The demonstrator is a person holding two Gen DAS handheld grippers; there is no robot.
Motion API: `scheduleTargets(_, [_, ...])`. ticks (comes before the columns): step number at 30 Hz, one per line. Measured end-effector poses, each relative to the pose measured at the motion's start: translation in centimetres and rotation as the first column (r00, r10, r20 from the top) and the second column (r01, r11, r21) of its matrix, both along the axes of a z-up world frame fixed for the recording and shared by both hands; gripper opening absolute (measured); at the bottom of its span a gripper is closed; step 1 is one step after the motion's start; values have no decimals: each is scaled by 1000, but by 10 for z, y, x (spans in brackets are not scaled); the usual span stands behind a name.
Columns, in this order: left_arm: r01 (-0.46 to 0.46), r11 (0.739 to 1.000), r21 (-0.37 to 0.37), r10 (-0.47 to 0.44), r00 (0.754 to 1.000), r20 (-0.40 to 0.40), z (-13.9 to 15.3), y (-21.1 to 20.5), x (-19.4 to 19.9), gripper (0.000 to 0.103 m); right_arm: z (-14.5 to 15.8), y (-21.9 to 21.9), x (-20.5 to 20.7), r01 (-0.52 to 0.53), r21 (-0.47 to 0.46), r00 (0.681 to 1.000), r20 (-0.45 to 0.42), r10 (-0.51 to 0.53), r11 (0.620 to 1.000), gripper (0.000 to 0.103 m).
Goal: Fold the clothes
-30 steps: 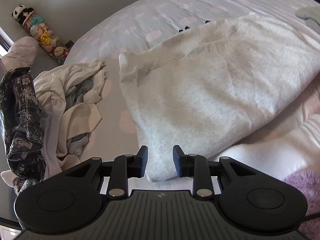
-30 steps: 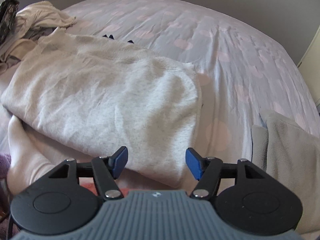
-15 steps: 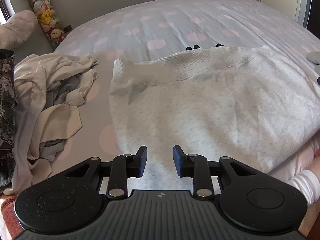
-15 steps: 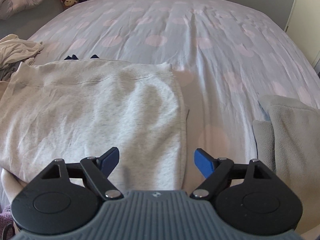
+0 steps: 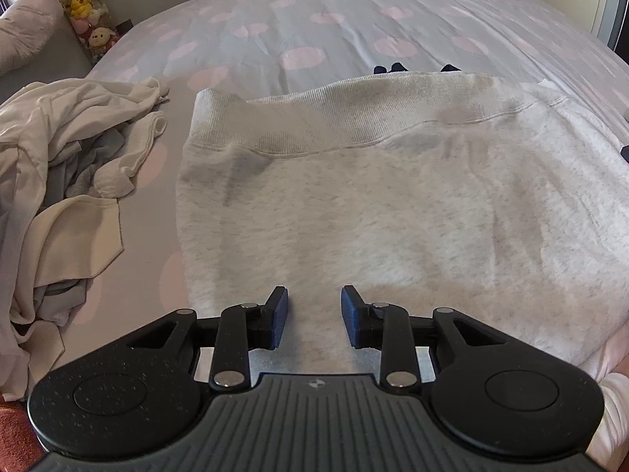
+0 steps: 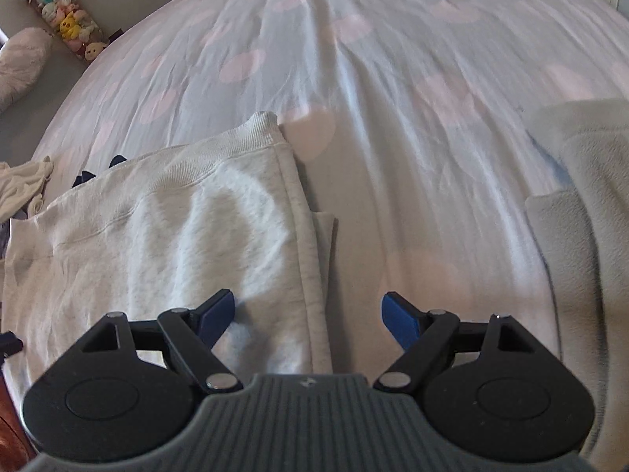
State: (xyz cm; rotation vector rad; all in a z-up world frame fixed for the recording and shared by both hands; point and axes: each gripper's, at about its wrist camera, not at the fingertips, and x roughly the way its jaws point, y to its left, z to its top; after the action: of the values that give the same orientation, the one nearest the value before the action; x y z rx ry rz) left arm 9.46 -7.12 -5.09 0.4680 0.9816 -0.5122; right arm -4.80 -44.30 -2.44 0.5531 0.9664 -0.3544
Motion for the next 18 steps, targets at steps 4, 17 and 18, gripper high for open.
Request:
scheduleTargets(4, [-12,1000,18,12,1000,-16,-8,-6,10,28,-15,-8,7,8,74,1000,22,-9,997,84])
scheduleTargets(17, [-108,994,18,109,994,-15,-26,-16,22,29,-38,-2,33,-68,131,997,54,61,989,79])
scheduleTargets(18, [-115,993,12,115,993,-16,-25,-15,22,29,-37,1,35,-81,114,996,51,75,990,76])
